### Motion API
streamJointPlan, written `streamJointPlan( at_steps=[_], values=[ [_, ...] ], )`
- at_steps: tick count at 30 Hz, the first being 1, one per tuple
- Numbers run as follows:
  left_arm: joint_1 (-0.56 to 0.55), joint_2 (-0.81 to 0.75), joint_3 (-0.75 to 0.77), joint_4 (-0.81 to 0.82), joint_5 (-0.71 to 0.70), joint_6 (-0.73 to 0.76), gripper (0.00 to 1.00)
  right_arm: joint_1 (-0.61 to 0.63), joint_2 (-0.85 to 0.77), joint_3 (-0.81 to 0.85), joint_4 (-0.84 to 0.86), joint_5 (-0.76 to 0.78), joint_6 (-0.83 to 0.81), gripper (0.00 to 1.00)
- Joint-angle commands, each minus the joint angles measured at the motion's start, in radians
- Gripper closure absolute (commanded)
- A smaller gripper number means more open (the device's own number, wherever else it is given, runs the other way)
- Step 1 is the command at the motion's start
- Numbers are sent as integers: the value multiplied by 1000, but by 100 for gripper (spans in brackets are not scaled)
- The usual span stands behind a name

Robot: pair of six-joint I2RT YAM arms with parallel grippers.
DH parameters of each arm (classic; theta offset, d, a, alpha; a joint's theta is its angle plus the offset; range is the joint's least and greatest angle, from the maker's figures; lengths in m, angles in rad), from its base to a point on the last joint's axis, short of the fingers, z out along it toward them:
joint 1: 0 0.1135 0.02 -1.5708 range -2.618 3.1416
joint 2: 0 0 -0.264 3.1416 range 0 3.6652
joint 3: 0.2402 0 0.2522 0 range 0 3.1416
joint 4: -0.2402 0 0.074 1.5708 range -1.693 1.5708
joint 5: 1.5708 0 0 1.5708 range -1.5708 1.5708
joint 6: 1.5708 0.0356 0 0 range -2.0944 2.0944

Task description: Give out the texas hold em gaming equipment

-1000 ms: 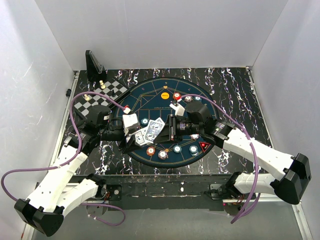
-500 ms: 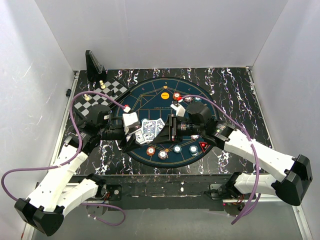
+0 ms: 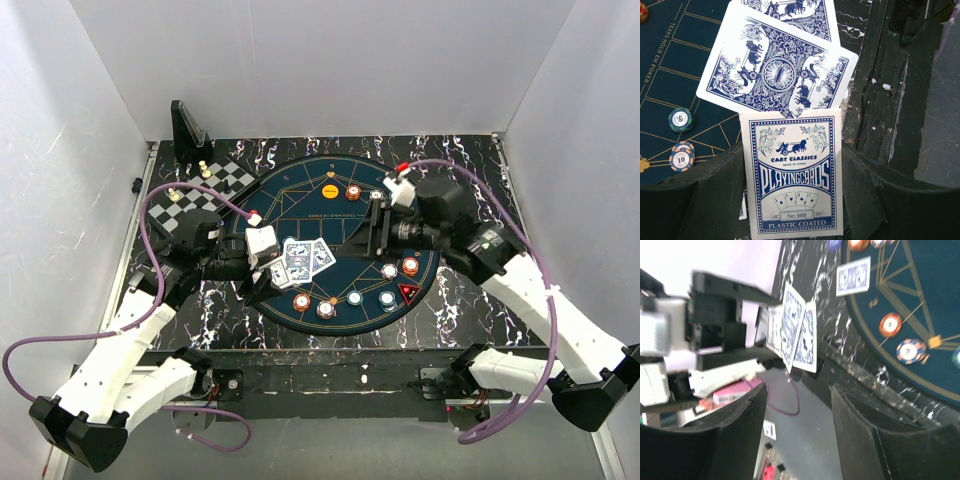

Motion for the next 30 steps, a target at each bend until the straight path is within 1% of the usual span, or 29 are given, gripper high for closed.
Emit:
streamJointPlan(
  at_steps=[1, 4, 6, 8, 13, 30],
  values=[
    [-3, -11, 37, -10, 29, 22, 100, -74, 26, 178, -159, 84, -167, 37],
    [-3, -8, 35, -16, 29, 28, 100, -77, 85, 262, -119, 40, -176, 36],
    [-3, -8, 37, -18, 27, 30, 100, -75, 126, 279, -81, -26, -153, 35],
    [-3, -8, 38, -16, 27, 30, 100, -69, 155, 272, -41, -49, -132, 34],
    [-5, -8, 37, -19, 29, 35, 100, -26, 200, 259, -18, -44, -122, 32],
    [-3, -5, 44, -18, 30, 36, 100, 89, 289, 224, 45, -26, -70, 32]
  ],
)
